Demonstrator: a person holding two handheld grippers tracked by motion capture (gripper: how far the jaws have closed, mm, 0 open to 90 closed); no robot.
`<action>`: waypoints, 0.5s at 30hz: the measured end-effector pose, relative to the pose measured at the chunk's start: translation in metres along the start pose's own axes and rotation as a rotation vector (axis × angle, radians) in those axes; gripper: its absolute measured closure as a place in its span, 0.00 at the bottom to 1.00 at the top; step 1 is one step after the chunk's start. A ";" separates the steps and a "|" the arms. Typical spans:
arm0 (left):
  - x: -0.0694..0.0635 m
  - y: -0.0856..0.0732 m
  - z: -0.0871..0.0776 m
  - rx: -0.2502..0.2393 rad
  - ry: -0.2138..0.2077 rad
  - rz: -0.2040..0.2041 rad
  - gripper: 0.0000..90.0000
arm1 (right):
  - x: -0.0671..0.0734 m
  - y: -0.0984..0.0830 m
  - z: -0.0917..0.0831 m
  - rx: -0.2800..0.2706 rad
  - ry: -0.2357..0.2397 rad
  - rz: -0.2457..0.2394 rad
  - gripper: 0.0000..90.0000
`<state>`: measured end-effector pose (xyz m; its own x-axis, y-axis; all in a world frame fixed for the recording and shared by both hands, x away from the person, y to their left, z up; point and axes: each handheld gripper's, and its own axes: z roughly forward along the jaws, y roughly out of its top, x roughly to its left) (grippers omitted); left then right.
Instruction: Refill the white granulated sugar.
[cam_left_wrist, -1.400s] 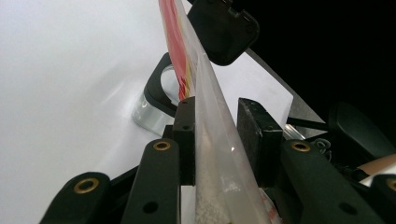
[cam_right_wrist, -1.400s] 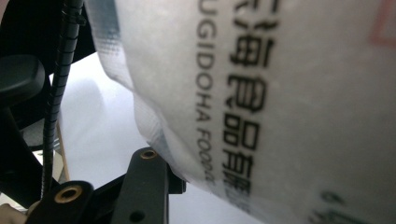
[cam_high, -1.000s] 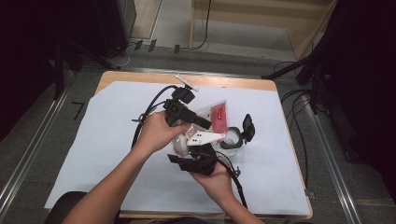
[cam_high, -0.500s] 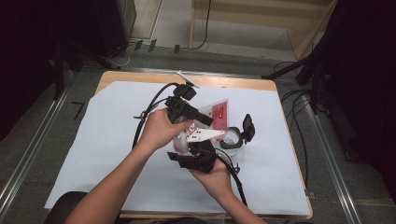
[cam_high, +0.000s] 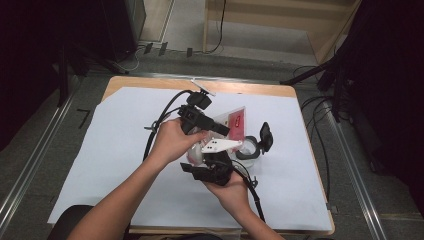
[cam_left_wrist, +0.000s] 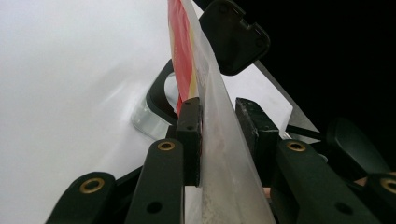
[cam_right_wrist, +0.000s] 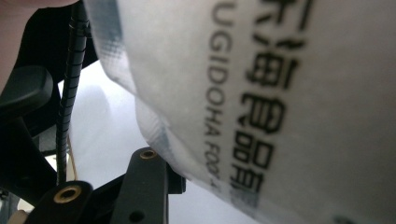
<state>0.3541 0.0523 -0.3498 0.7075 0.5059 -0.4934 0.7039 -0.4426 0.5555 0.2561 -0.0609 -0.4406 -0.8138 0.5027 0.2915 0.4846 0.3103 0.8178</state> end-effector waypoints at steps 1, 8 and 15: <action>-0.001 0.000 0.000 -0.003 0.003 -0.002 0.80 | -0.001 0.000 0.000 -0.004 0.003 0.006 0.72; -0.002 0.000 -0.002 -0.002 0.008 0.013 0.75 | -0.003 -0.001 -0.002 -0.019 0.017 0.008 0.72; -0.002 -0.002 -0.007 0.004 0.011 0.013 0.73 | -0.004 0.000 -0.003 -0.027 0.036 0.021 0.72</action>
<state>0.3508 0.0572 -0.3452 0.7163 0.5078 -0.4786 0.6946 -0.4527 0.5591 0.2580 -0.0655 -0.4398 -0.8148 0.4791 0.3264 0.4934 0.2774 0.8244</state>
